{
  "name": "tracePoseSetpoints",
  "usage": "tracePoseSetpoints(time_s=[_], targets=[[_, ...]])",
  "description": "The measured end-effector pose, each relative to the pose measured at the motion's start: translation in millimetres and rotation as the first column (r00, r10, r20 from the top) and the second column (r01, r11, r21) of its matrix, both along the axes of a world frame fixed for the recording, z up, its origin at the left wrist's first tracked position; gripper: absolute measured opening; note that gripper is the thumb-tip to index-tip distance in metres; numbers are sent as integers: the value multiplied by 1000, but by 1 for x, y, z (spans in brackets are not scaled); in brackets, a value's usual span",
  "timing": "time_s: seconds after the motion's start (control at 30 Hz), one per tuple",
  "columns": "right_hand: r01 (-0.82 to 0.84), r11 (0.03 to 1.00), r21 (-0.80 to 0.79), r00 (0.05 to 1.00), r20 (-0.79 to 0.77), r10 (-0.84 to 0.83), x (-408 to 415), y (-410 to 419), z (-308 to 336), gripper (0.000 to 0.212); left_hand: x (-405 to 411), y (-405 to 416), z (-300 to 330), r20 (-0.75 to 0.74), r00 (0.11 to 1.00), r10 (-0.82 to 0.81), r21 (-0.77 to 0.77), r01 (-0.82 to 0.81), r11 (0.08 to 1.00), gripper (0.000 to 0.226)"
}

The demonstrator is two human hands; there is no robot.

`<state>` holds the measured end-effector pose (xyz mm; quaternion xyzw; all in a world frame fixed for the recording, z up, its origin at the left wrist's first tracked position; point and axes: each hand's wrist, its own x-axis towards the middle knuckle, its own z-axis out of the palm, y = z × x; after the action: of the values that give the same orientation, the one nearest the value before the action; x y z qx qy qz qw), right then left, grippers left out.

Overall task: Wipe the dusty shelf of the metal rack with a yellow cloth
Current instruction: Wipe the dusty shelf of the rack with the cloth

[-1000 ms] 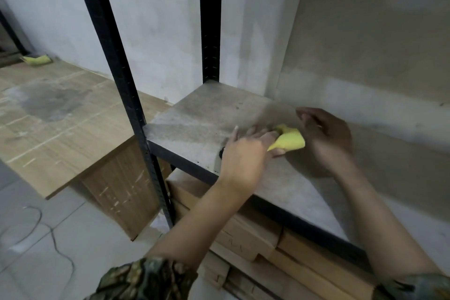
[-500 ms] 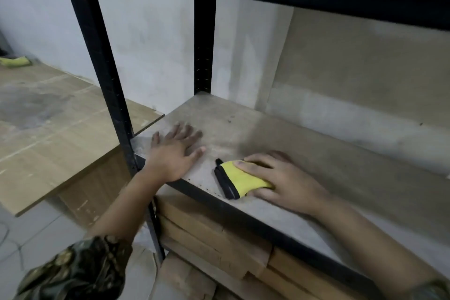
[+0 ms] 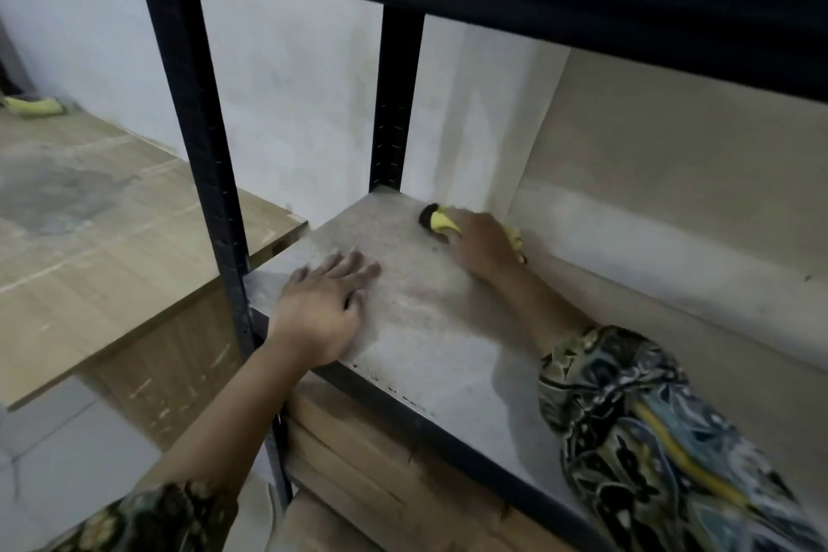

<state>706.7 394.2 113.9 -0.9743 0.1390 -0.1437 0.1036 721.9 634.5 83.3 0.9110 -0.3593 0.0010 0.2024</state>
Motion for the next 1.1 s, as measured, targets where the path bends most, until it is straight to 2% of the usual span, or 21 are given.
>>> tracePoseSetpoints(time_s=[0.13,0.27,0.33,0.43,0.53,0.6,0.67,0.73,0.8,0.97,1.03,1.1], targets=[[-284,951,121,959,16,284,-36,28,-6,39,0,0,0,2,1000,4,-3,-4,1000,62],[-459,848,266,877,-15,480,-105,49,-6,41,-2,0,0,11,1000,3,0,-3,1000,63],[-532,789,307,826,-16,563,-140,56,-6,41,-2,0,0,5,1000,8,9,-8,1000,55],[-537,776,330,814,-38,579,-185,58,-1,35,-4,1,-1,11,1000,13,-3,-13,1000,46],[-494,751,438,814,-71,577,-218,56,20,24,-5,1,-2,14,1000,5,-12,-5,1000,51],[-382,781,494,901,11,434,-225,47,42,24,-5,1,0,5,1000,1,-1,-1,1000,59],[-191,891,413,978,158,136,-214,21,56,13,-5,0,5,4,1000,-10,18,10,1000,62],[2,971,240,964,258,-66,-191,-13,63,22,-7,-1,9,1,1000,-10,33,10,999,63],[141,977,160,952,249,-178,-164,-43,63,30,-15,-7,15,-2,1000,16,6,-16,1000,66],[288,954,82,957,-16,-288,-114,-65,14,39,-52,-35,13,-36,997,-65,-26,64,998,69],[256,966,45,967,-2,-256,-107,-57,0,40,-58,-38,4,-39,996,-86,5,86,996,67],[154,988,28,988,-10,-154,-116,-45,-3,40,-57,-38,0,-23,996,-88,24,89,996,65]])
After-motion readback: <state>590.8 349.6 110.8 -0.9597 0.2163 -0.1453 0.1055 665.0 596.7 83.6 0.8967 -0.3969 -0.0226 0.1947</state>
